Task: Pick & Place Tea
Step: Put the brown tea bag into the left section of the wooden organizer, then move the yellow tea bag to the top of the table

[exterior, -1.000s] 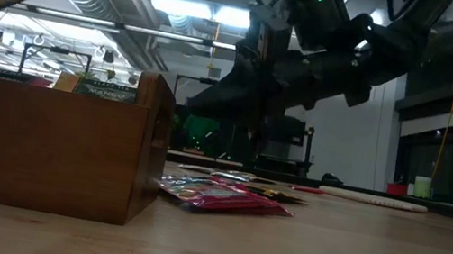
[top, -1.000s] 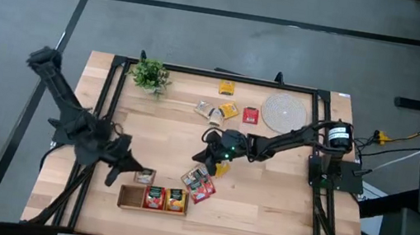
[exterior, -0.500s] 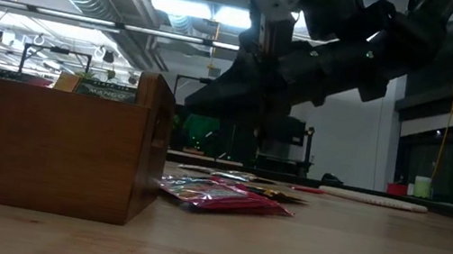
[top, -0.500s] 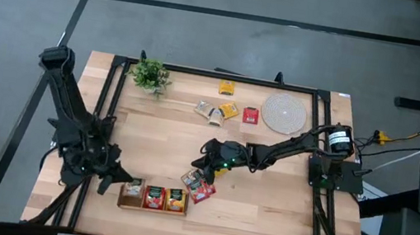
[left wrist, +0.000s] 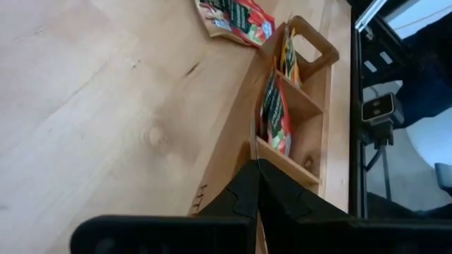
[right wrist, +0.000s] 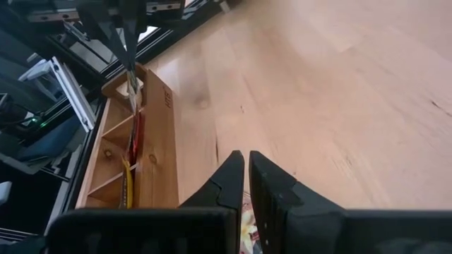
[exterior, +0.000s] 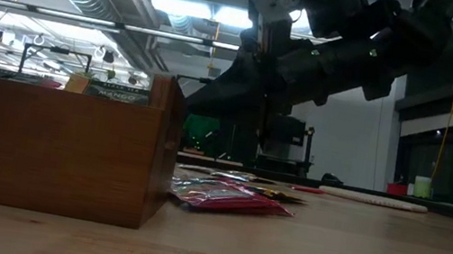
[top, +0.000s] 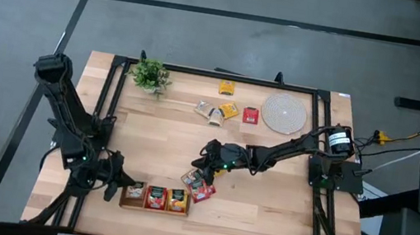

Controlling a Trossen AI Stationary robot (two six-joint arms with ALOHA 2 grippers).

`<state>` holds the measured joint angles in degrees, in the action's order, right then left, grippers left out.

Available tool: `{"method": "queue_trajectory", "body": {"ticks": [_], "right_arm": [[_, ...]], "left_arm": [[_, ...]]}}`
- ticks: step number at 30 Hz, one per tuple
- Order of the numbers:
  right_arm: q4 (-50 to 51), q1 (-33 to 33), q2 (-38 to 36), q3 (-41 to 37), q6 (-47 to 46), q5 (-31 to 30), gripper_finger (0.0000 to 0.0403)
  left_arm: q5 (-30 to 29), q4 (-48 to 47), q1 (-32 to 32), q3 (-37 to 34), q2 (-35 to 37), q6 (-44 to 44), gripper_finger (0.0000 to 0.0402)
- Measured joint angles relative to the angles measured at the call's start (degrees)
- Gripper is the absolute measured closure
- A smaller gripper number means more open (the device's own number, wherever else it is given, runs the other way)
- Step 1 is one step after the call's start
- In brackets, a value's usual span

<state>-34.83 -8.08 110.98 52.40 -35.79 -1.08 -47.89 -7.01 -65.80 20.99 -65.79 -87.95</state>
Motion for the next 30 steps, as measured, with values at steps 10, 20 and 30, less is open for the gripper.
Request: {"method": "queue_trajectory", "body": {"ticks": [10, 20, 30], "right_arm": [[-0.02, 0.0, 0.0, -0.02, 2.03, 0.04, 0.0375], [-0.02, 0.02, 0.0, -0.02, 3.27, 0.42, 0.0375], [4.39, 5.1, -0.07, -0.02, 0.73, 18.52, 0.0375]], "left_arm": [[-1.66, -0.01, 0.0, 0.0, -0.01, 0.16, 0.0367], [1.97, -0.15, 0.0, 0.0, 0.92, 3.13, 0.0297], [-2.55, -0.48, 3.69, 0.02, 12.15, 28.23, 0.0285]]}}
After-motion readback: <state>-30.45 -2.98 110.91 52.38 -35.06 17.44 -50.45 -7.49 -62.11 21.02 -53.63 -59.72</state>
